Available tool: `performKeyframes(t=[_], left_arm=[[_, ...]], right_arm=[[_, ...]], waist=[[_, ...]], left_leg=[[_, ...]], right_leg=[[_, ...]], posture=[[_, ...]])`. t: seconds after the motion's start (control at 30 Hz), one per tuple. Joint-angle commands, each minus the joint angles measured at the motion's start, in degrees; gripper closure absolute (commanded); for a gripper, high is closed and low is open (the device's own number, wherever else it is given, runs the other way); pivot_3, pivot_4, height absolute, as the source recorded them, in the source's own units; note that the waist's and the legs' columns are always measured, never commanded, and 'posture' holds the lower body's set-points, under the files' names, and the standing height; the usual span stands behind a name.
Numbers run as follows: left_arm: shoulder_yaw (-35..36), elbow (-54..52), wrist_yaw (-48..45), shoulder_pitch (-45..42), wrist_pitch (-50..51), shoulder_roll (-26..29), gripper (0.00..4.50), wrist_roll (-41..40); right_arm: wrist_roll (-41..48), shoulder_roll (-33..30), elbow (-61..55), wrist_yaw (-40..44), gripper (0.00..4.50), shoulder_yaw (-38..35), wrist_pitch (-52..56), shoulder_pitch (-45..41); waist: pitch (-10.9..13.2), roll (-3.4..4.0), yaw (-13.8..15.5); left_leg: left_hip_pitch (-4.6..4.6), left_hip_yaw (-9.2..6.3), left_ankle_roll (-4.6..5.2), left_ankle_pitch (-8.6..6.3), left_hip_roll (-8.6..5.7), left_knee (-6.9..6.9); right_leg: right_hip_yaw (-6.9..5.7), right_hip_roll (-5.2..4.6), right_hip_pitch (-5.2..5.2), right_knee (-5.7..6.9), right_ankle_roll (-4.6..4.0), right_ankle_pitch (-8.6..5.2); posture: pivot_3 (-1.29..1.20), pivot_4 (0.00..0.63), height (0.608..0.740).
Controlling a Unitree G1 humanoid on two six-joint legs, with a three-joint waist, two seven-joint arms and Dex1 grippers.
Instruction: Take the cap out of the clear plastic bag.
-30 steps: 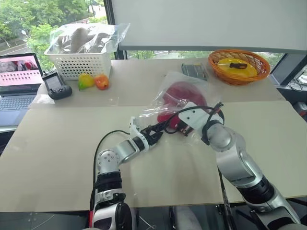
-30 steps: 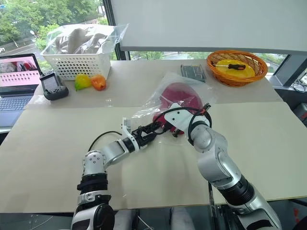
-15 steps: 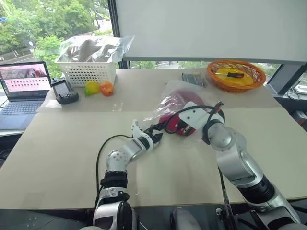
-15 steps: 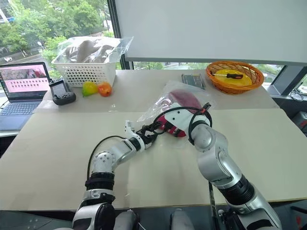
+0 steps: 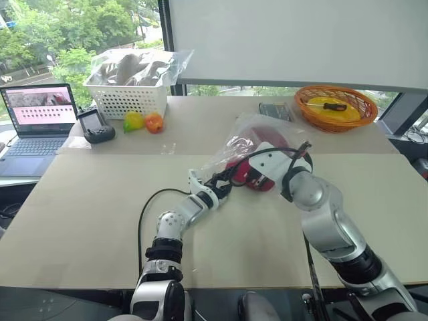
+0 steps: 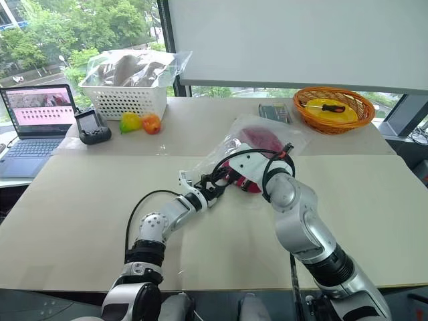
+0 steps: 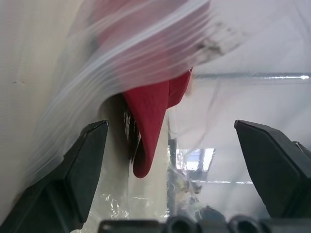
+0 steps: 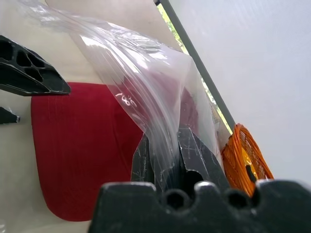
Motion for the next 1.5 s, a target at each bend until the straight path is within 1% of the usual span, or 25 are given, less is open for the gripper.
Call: performKeyframes(t=[0.03, 0.07, 0.13, 0.2, 0.23, 0.27, 0.43, 0.6, 0.73, 0.87, 0.9, 0.93, 1.0, 1.07, 1.17, 1.23, 1.27, 1.3, 1.33, 1.37, 1.43, 1.5], left_arm=[[-1.98, 6.27, 1.60, -15.44, 0.23, -10.54, 0.00, 1.77], [-2.65, 5.51, 1.45, -15.28, 0.37, -10.45, 0.00, 2.03], [-3.66, 4.01, 1.56, -14.82, 0.63, -10.18, 0.00, 2.29], [-4.62, 2.19, 2.12, -14.22, 0.81, -9.69, 0.00, 2.59], [-5.25, 0.54, 2.42, -13.80, 1.23, -9.23, 0.00, 2.62], [-5.71, -0.64, 2.64, -13.50, 1.52, -8.91, 0.00, 2.61], [-4.95, -4.55, 7.63, -12.07, 1.98, -9.10, 0.00, -0.08], [-3.04, 1.95, 11.67, -14.81, -0.87, -10.46, 0.00, -0.99], [-2.49, 7.05, 11.49, -17.95, -2.88, -10.82, 0.00, -2.20], [-2.71, 8.82, 11.02, -19.55, -3.89, -10.69, 0.00, -3.32], [-2.90, 9.01, 10.96, -19.88, -4.01, -10.56, 0.00, -3.45], [-2.88, 9.38, 10.89, -20.22, -3.99, -10.38, 0.26, -3.77], [-2.85, 9.84, 10.80, -20.56, -3.84, -10.16, 0.75, -3.97], [-2.97, 9.89, 10.87, -20.42, -3.51, -10.10, 1.49, -3.96], [-2.98, 9.83, 10.97, -20.30, -3.43, -10.12, 2.49, -3.91], [-2.79, 9.77, 11.10, -20.21, -3.40, -10.17, 3.24, -3.91], [-2.75, 9.69, 11.17, -20.15, -3.39, -10.19, 3.73, -3.99], [-2.82, 9.59, 11.09, -20.10, -3.38, -10.20, 3.93, -4.08], [-3.00, 9.47, 10.92, -20.09, -3.32, -10.20, 4.31, -4.20], [-3.12, 9.35, 10.78, -20.06, -3.41, -10.20, 4.49, -4.33], [-3.33, 9.18, 10.64, -19.99, -3.46, -10.16, 4.49, -4.55], [-3.32, 8.49, 10.08, -19.61, -3.26, -10.14, 4.49, -5.10]], right_arm=[[0.63, 1.29, -2.02, 0.29, 4.47, -2.90, 0.17, -0.21], [2.47, 2.55, -1.77, 0.74, 4.47, -4.12, 0.16, 0.27], [4.69, 4.02, -1.33, 1.41, 4.47, -5.76, -0.20, 0.92], [5.70, 4.00, -0.45, 1.96, 4.47, -6.79, -1.49, 1.20], [7.15, 4.33, 0.96, 2.04, 4.47, -8.52, -2.28, 1.10], [8.28, 4.56, 1.99, 2.05, 4.47, -9.77, -2.82, 1.00], [10.91, 1.11, 10.62, 3.13, 4.47, -13.19, -9.52, -0.14], [12.20, -0.45, 13.51, 3.30, 4.47, -14.31, -12.82, -1.47], [12.22, -0.48, 13.50, 3.16, 4.47, -14.22, -13.36, -1.34], [12.20, -0.38, 12.90, 3.25, 4.47, -13.83, -13.18, -1.13], [12.28, -0.31, 12.76, 3.27, 4.47, -13.85, -13.08, -1.10], [12.31, -0.22, 12.53, 3.23, 4.49, -13.83, -12.96, -1.07], [12.40, -0.02, 12.01, 3.08, 4.50, -13.78, -12.62, -0.95], [12.49, 0.15, 11.65, 3.00, 4.50, -13.68, -12.43, -0.80], [12.52, 0.32, 11.40, 2.91, 4.50, -13.54, -12.38, -0.59], [12.53, 0.50, 11.19, 2.86, 4.50, -13.38, -12.28, -0.48], [12.55, 0.58, 11.12, 2.85, 4.50, -13.31, -12.26, -0.44], [12.60, 0.62, 11.11, 2.92, 4.50, -13.25, -12.32, -0.39], [12.55, 0.60, 11.15, 2.94, 4.50, -13.22, -12.40, -0.35], [12.47, 0.53, 11.17, 3.00, 4.50, -13.16, -12.48, -0.32], [12.38, 0.45, 11.19, 3.04, 4.50, -13.13, -12.54, -0.24], [12.30, 0.52, 11.15, 3.00, 4.50, -12.97, -12.48, -0.22]], waist=[[0.00, 0.00, 0.08], [0.00, 0.00, 0.11], [0.00, 0.00, 0.23], [0.00, 0.00, 0.45], [0.00, -0.01, 0.51], [0.00, 0.00, 0.53], [0.05, 0.00, 0.46], [0.13, -0.01, 0.30], [0.13, -0.01, 0.07], [-0.03, 0.02, -0.09], [0.04, -0.06, -0.07], [0.03, -0.06, -0.09], [0.04, -0.04, -0.36], [0.04, -0.04, -0.38], [0.04, -0.03, -0.33], [0.03, -0.03, -0.24], [0.03, -0.02, -0.23], [0.03, -0.02, -0.24], [0.03, -0.02, -0.30], [0.03, -0.03, -0.36], [0.04, -0.04, -0.47], [0.04, -0.04, -0.50]], left_leg=[[-0.01, 0.00, -0.21, -0.12, 0.00, 0.00], [-0.01, -0.01, -0.21, -0.12, 0.00, 0.00], [-0.05, -0.01, -0.20, -0.12, 0.01, 0.00], [-0.13, -0.03, -0.19, -0.11, -0.01, 0.00], [-0.26, -0.06, -0.15, -0.09, -0.03, 0.00], [-0.37, -0.09, -0.02, -0.01, -0.06, 0.00], [-0.69, -0.12, 0.02, 0.01, -0.09, -0.03], [-0.70, -0.08, 0.06, 0.00, -0.09, -0.35], [-0.50, -0.07, 0.06, 0.00, -0.03, -0.60], [-0.24, -0.05, 0.04, -0.01, -0.02, -0.62], [-0.22, -0.04, -0.17, -0.14, -0.02, -0.60], [-0.31, -0.05, -0.19, -0.15, -0.02, -0.51], [-0.46, -0.04, -0.19, -0.12, -0.04, -0.52], [-0.50, -0.04, -0.12, -0.07, -0.04, -0.48], [-0.59, -0.04, 0.03, 0.01, -0.08, -0.68], [-0.57, -0.04, 0.03, 0.01, -0.08, -0.79], [-0.53, -0.04, 0.03, 0.01, -0.05, -0.80], [-0.50, -0.04, 0.03, 0.01, -0.04, -0.80], [-0.47, -0.04, 0.03, 0.01, -0.04, -0.79], [-0.40, -0.04, 0.01, 0.00, -0.04, -0.78], [-0.34, -0.04, -0.23, -0.14, -0.03, -0.76], [-0.35, -0.04, -0.22, -0.14, -0.04, -0.77]], right_leg=[[-0.01, 0.00, -0.01, 0.00, -0.06, -0.03], [-0.02, 0.00, 0.00, 0.00, -0.32, -0.18], [-0.02, 0.00, -0.01, -0.02, -0.32, -0.19], [-0.03, -0.01, -0.05, -0.03, -0.28, -0.20], [-0.05, -0.01, -0.13, -0.05, -0.21, -0.17], [-0.05, -0.01, -0.19, -0.11, 0.14, 0.03], [-0.05, -0.02, -0.36, -0.49, 0.34, 0.17], [-0.02, -0.01, -0.41, -0.77, 0.35, 0.22], [-0.03, 0.04, -0.33, -0.78, 0.27, 0.17], [-0.03, 0.01, -0.06, -0.82, 0.24, 0.13], [-0.04, 0.01, -0.04, -0.80, 0.09, 0.05], [-0.07, 0.02, -0.12, -0.76, -0.08, -0.05], [-0.05, 0.00, -0.20, -0.82, -0.05, -0.03], [-0.05, 0.00, -0.20, -0.83, 0.31, 0.18], [-0.02, -0.02, -0.33, -0.91, 0.36, 0.16], [-0.02, -0.01, -0.37, -0.90, 0.35, 0.12], [-0.02, 0.01, -0.37, -0.89, 0.33, 0.11], [-0.03, 0.01, -0.34, -0.87, 0.33, 0.11], [-0.03, 0.01, -0.30, -0.87, 0.33, 0.11], [-0.03, 0.01, -0.23, -0.87, 0.33, 0.11], [-0.03, -0.01, -0.16, -0.89, 0.32, 0.10], [-0.04, -0.01, -0.16, -0.90, 0.31, 0.10]], posture=[[0.00, 0.150, 0.736], [0.00, 0.150, 0.736], [0.00, 0.150, 0.736], [0.00, 0.150, 0.736], [0.00, 0.150, 0.736], [0.00, 0.150, 0.736], [0.00, 0.150, 0.736], [0.00, 0.150, 0.736], [0.00, 0.150, 0.736], [0.00, 0.150, 0.736], [0.00, 0.150, 0.736], [0.00, 0.150, 0.736], [0.00, 0.150, 0.736], [0.00, 0.150, 0.736], [0.00, 0.150, 0.736], [0.00, 0.150, 0.736], [0.00, 0.150, 0.736], [0.00, 0.150, 0.736], [0.00, 0.150, 0.736], [0.00, 0.150, 0.736], [0.00, 0.150, 0.736], [0.00, 0.150, 0.736]])
